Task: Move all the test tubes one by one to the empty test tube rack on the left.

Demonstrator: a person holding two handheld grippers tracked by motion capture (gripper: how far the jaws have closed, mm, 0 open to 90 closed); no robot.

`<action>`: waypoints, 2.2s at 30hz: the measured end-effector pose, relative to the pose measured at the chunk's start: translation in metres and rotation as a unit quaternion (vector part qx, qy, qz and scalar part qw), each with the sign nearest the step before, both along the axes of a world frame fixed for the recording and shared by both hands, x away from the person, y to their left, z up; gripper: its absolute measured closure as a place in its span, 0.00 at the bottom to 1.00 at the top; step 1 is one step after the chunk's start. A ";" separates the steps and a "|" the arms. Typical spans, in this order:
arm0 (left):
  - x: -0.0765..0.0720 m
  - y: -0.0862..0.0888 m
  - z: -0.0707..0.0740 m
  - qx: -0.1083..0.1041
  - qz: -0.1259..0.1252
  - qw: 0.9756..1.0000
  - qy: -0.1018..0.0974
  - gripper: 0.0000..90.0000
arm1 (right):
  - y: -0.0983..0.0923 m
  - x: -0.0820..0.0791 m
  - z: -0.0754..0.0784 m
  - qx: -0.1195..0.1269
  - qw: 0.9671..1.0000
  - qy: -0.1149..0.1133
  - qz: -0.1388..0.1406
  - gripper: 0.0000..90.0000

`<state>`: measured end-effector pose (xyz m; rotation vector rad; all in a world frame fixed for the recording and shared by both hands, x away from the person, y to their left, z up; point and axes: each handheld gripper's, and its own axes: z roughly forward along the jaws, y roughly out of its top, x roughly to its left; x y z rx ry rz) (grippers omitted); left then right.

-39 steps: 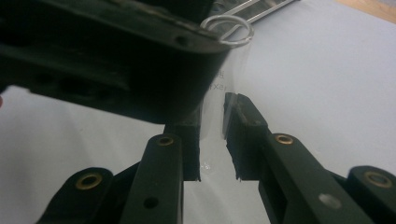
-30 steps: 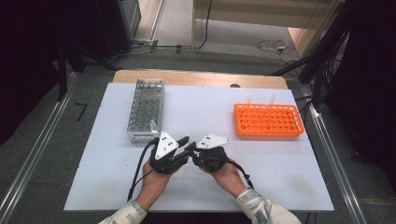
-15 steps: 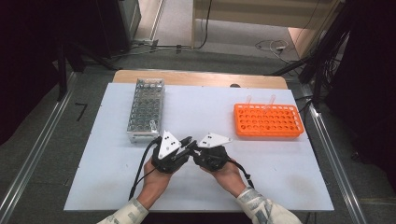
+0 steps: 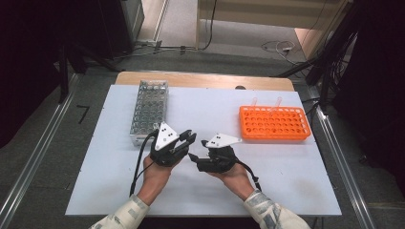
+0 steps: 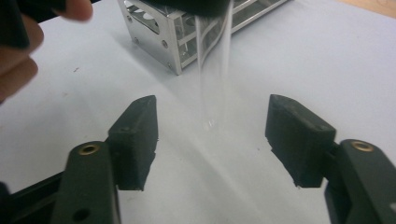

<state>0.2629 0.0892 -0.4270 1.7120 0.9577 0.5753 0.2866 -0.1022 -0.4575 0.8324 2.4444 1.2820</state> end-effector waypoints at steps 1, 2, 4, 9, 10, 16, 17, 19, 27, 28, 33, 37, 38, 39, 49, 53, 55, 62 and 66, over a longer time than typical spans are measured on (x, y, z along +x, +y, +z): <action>0.002 0.002 0.003 -0.003 0.001 1.000 0.001 0.84 | -0.002 0.001 0.001 0.000 1.000 0.004 -0.004 0.33; 0.005 0.004 0.005 -0.003 0.002 1.000 0.002 0.84 | -0.002 0.001 0.001 0.000 1.000 0.004 -0.004 0.33; 0.010 0.008 0.009 0.000 0.009 1.000 0.003 0.84 | -0.004 0.003 0.002 0.001 1.000 0.005 -0.008 0.31; 0.022 0.022 0.017 -0.013 0.035 0.999 0.008 0.84 | -0.011 0.005 0.005 0.003 1.000 0.006 -0.018 0.29; 0.024 0.025 0.019 -0.015 0.040 0.999 0.006 0.84 | -0.011 0.005 0.005 0.003 1.000 0.006 -0.018 0.29; 0.031 0.038 0.028 -0.012 0.065 0.998 -0.002 0.84 | -0.017 0.007 0.008 0.009 1.000 0.004 -0.026 0.29; 0.032 0.040 0.029 -0.014 0.068 0.998 -0.002 0.84 | -0.018 0.007 0.008 0.008 1.000 0.003 -0.026 0.29; 0.034 0.045 0.031 -0.014 0.075 0.997 -0.004 0.84 | -0.018 0.006 0.009 0.010 1.000 0.004 -0.027 0.29; 0.038 0.061 0.035 -0.015 0.105 0.994 -0.012 0.84 | -0.020 0.007 0.009 0.009 1.000 0.000 -0.028 0.30; 0.038 0.063 0.035 -0.013 0.108 0.994 -0.013 0.84 | -0.021 0.007 0.010 0.009 1.000 0.000 -0.029 0.30; 0.039 0.071 0.034 -0.004 0.125 0.992 -0.016 0.84 | -0.021 0.007 0.009 0.008 1.000 -0.001 -0.030 0.31; 0.039 0.077 0.032 -0.003 0.138 0.990 -0.020 0.84 | -0.020 0.007 0.009 0.008 1.000 -0.002 -0.030 0.31; 0.039 0.078 0.030 -0.001 0.139 0.990 -0.019 0.84 | -0.020 0.007 0.009 0.007 1.000 0.000 -0.030 0.31; 0.039 0.078 0.029 0.003 0.141 0.990 -0.018 0.84 | -0.020 0.007 0.009 0.007 1.000 0.000 -0.030 0.31; 0.041 0.077 0.013 0.018 0.151 0.988 -0.012 0.84 | -0.021 0.007 0.009 0.008 0.999 -0.001 -0.032 0.31; 0.042 0.075 0.003 0.033 0.157 0.987 -0.007 0.83 | -0.020 0.006 0.008 0.005 1.000 -0.003 -0.029 0.31; 0.042 0.074 -0.001 0.037 0.158 0.987 -0.003 0.83 | -0.020 0.006 0.008 0.006 1.000 -0.002 -0.029 0.31; 0.042 0.073 -0.006 0.044 0.158 0.986 0.006 0.83 | -0.021 0.006 0.009 0.006 0.999 -0.002 -0.031 0.31; 0.042 0.074 -0.007 0.042 0.159 0.986 0.012 0.83 | -0.021 0.005 0.008 0.004 1.000 -0.002 -0.031 0.31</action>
